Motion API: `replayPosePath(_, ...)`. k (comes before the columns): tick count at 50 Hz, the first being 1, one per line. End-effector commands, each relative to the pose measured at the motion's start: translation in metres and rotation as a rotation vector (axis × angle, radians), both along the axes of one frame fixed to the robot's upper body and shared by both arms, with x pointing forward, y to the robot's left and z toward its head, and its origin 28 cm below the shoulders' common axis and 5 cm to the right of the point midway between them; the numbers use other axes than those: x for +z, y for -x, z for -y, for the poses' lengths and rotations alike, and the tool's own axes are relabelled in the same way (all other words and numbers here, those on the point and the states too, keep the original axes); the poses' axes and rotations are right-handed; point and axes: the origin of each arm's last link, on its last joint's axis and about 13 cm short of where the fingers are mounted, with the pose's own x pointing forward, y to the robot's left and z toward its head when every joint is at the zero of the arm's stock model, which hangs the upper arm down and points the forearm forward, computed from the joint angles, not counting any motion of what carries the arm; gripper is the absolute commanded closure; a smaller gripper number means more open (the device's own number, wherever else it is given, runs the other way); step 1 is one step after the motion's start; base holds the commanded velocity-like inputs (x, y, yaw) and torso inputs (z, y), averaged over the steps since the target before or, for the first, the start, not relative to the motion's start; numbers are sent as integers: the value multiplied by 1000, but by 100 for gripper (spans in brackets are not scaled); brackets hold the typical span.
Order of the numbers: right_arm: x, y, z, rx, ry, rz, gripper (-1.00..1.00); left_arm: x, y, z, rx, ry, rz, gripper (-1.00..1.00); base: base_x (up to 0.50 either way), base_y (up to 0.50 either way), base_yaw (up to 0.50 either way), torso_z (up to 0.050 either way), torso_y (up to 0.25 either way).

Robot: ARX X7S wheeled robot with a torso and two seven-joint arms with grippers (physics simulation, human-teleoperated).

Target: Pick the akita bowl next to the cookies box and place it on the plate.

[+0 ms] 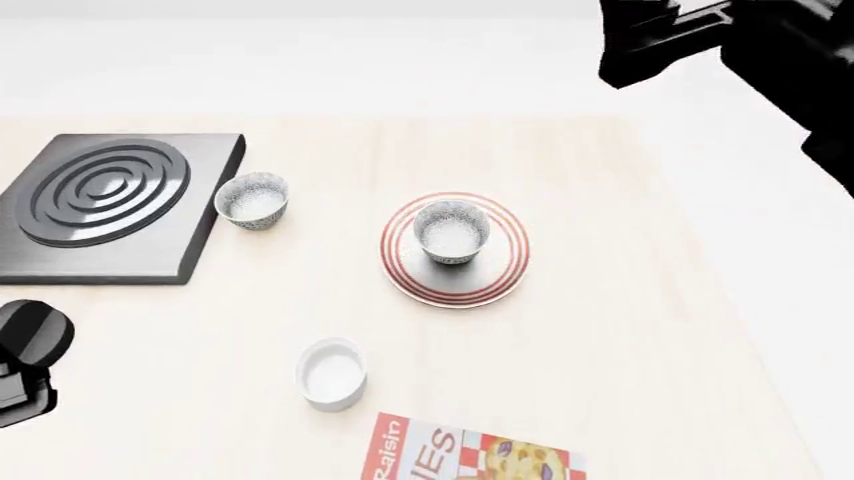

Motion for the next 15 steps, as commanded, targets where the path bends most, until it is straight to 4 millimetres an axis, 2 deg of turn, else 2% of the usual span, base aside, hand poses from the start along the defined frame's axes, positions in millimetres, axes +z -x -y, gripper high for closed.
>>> replayPosePath(1, -1, 130, 30, -126, -170, 279, -100, 0, 0, 0, -1, -4, -1, -100, 0, 0, 0, 0, 0)
replayPosePath(6, 22, 168, 18, -173, -186, 451, -100, 0, 0, 0, -1, -4, 0, -100, 0, 0, 0, 0, 0)
replayPosePath(10, 32, 195, 13, -192, -200, 539, -100, 0, 0, 0, -2, -4, 2, -100, 0, 0, 0, 0, 0)
replayPosePath(11, 38, 179, 5, -213, -230, 329, -100, 0, 0, 0, -2, -4, 2, -100, 0, 0, 0, 0, 0)
replayPosePath(12, 19, 168, -11, -56, 47, 400, -100, 0, 0, 0, -1, -4, 3, -100, 0, 0, 0, 0, 0)
replayPosePath(13, 15, 165, -7, 40, 104, 390, -100, 0, 0, 0, 0, -5, 2, -100, 0, 0, 0, 0, 0)
replayPosePath(14, 3, 170, -4, 22, 85, 246, -100, 0, 0, 0, 0, -4, 2, -100, 0, 0, 0, 0, 0)
replayPosePath(15, -4, 172, 1, -8, 72, 180, -100, 0, 0, 0, 0, -5, 2, -100, 0, 0, 0, 0, 0)
